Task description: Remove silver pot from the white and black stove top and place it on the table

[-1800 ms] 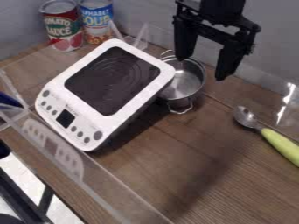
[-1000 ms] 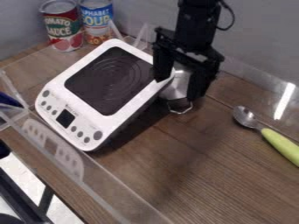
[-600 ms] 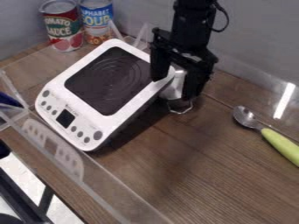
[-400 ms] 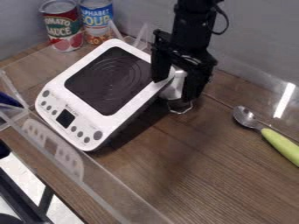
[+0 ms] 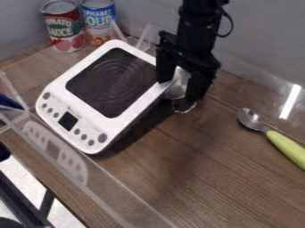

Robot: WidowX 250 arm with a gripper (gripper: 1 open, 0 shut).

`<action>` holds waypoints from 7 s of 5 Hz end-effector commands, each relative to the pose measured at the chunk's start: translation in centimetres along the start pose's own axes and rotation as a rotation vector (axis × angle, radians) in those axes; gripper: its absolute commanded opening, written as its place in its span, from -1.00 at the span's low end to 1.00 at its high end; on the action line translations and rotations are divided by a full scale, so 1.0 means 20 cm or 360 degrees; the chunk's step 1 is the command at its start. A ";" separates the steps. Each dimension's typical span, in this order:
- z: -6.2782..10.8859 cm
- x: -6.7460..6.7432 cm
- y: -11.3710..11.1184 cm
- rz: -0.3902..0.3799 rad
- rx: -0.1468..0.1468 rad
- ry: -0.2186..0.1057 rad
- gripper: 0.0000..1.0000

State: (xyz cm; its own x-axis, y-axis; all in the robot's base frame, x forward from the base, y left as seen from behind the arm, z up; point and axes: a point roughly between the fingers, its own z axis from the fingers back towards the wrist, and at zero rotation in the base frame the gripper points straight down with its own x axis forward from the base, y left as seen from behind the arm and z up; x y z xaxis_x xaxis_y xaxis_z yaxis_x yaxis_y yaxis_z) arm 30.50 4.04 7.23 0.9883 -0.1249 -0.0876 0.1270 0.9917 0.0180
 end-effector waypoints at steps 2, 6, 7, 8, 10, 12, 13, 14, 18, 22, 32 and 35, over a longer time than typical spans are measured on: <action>0.01 0.06 0.10 -0.0006 0.0060 -0.0082 1.00; -0.05 0.06 0.28 0.0030 0.0181 -0.0065 1.00; -0.07 0.06 0.31 0.0043 0.0197 -0.0060 1.00; -0.08 0.06 0.34 0.0053 0.0221 -0.0060 1.00; -0.11 0.06 0.40 0.0075 0.0254 -0.0060 1.00; -0.15 0.07 0.41 0.0086 0.0258 -0.0055 1.00; -0.15 0.08 0.42 0.0092 0.0258 -0.0056 1.00; -0.14 0.09 0.43 0.0096 0.0261 -0.0054 1.00; -0.11 0.12 0.46 0.0101 0.0277 -0.0053 1.00; -0.10 0.13 0.50 0.0092 0.0302 -0.0048 1.00; -0.06 0.11 0.53 0.0042 0.0373 -0.0038 1.00; -0.09 0.16 0.50 0.0025 0.0373 -0.0042 1.00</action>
State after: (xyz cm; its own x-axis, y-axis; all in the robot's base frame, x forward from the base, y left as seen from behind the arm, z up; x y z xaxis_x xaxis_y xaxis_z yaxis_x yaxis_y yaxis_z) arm 33.63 13.58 3.61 0.9889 -0.0990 -0.1105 0.1215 0.9678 0.2203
